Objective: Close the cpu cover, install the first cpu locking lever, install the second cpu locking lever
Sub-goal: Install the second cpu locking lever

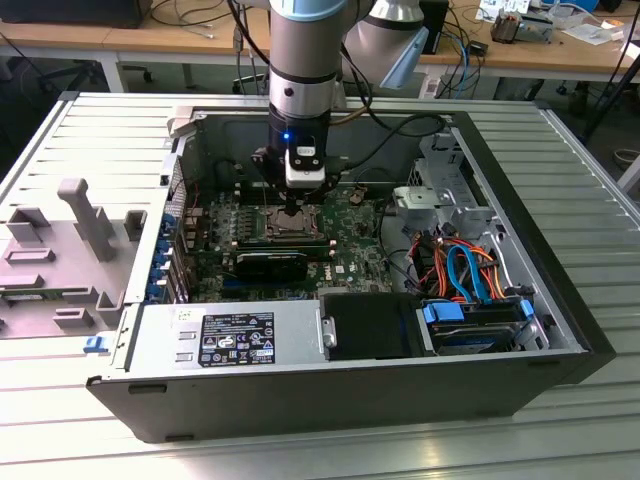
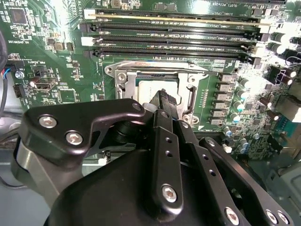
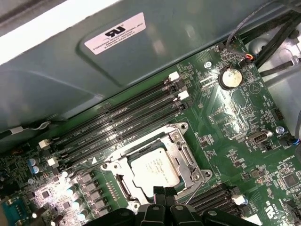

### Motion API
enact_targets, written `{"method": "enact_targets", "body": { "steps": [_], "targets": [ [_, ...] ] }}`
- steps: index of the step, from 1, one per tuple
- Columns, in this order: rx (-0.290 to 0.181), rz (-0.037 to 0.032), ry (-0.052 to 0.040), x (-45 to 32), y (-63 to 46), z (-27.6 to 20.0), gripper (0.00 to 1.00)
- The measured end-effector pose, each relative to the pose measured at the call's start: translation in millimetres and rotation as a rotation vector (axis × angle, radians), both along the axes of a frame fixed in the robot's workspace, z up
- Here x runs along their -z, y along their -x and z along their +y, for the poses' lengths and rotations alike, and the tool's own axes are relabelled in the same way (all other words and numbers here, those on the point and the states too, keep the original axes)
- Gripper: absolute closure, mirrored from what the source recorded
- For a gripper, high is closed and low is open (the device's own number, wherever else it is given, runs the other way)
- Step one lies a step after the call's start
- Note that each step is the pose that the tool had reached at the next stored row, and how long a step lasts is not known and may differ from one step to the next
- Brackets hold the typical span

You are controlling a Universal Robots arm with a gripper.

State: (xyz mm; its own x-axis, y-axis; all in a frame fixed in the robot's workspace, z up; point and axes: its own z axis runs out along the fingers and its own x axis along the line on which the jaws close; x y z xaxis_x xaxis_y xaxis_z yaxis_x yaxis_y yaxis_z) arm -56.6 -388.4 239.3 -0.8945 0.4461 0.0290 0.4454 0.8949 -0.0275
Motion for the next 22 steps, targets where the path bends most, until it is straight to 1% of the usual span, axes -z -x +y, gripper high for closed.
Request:
{"method": "enact_targets", "body": {
  "steps": [22],
  "targets": [
    [-0.083, 0.0, 0.0, 0.0, 0.0, 0.0, 0.89]
  ]
}}
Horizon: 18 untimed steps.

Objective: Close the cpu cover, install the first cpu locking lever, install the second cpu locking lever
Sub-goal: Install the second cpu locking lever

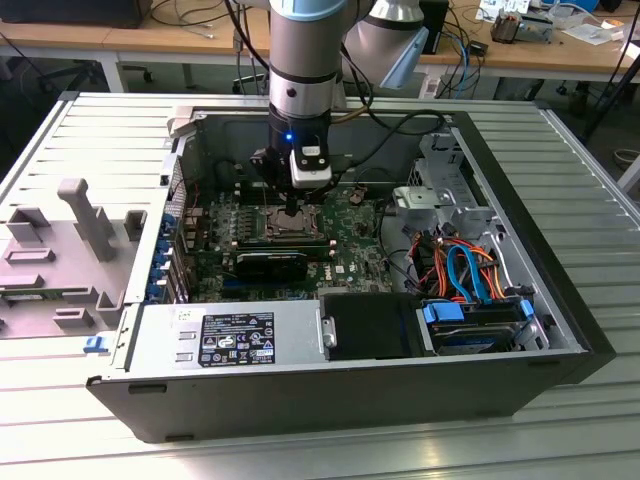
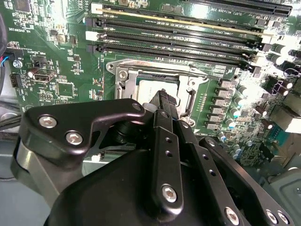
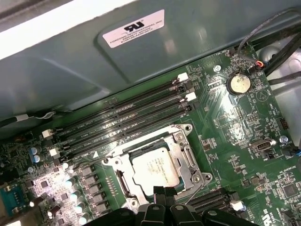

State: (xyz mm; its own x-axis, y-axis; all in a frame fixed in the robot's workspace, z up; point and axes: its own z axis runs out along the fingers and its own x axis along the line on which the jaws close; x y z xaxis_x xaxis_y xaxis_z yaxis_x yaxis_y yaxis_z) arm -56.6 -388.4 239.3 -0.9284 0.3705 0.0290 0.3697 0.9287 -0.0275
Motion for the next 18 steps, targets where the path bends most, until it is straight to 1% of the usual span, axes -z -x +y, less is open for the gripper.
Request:
{"method": "enact_targets", "body": {
  "steps": [18],
  "targets": [
    [-0.055, 0.0, 0.0, 0.0, 0.0, 0.0, 0.89]
  ]
}}
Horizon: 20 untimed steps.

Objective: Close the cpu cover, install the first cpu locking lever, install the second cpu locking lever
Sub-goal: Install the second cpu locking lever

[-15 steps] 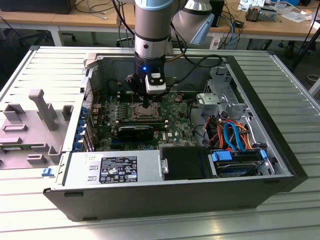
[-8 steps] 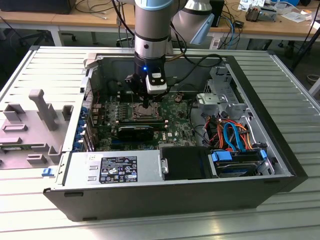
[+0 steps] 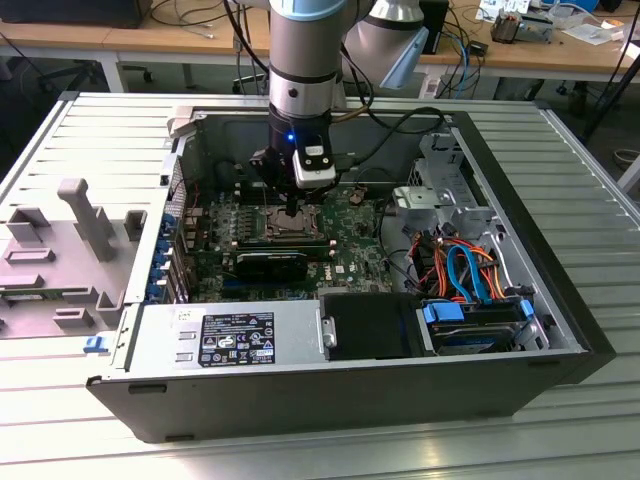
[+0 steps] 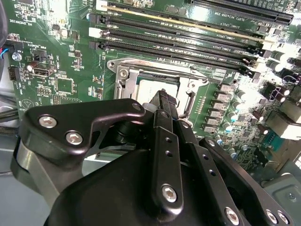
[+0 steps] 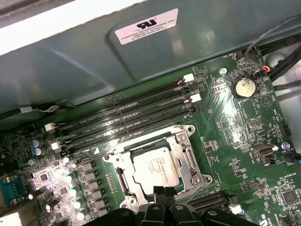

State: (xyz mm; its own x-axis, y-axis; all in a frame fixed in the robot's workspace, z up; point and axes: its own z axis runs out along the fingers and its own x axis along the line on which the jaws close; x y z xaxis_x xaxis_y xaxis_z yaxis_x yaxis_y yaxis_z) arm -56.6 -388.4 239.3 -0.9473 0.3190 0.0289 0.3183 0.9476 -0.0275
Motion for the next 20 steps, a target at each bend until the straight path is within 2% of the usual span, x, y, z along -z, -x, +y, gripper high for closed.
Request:
{"method": "enact_targets", "body": {
  "steps": [20],
  "targets": [
    [-0.087, 0.0, 0.0, 0.0, 0.0, 0.0, 0.89]
  ]
}}
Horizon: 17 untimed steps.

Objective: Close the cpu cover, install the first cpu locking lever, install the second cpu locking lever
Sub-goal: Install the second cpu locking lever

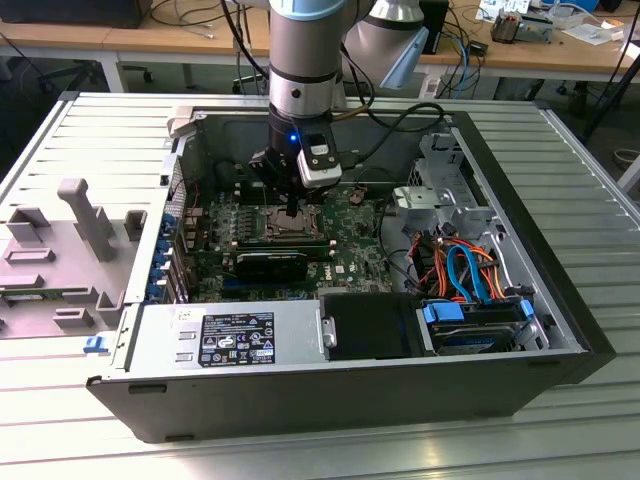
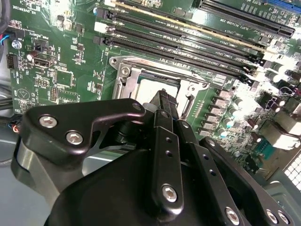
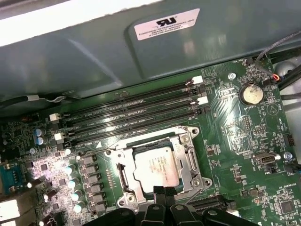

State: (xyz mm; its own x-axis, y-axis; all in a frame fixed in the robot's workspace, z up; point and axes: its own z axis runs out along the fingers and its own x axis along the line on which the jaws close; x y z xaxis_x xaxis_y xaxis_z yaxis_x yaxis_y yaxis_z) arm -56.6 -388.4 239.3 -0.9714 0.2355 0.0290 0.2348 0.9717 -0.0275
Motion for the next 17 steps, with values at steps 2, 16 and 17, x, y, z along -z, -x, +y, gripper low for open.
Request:
{"method": "enact_targets", "body": {
  "steps": [2, 16, 17],
  "targets": [
    [-0.012, 0.0, 0.0, 0.0, 0.0, 0.0, 0.89],
    [-0.13, 0.0, -0.0015, 0.0, 0.0, 0.0, 0.89],
    [-0.137, 0.0, -0.0016, 0.0, 0.0, 0.0, 0.89]
  ]
}}
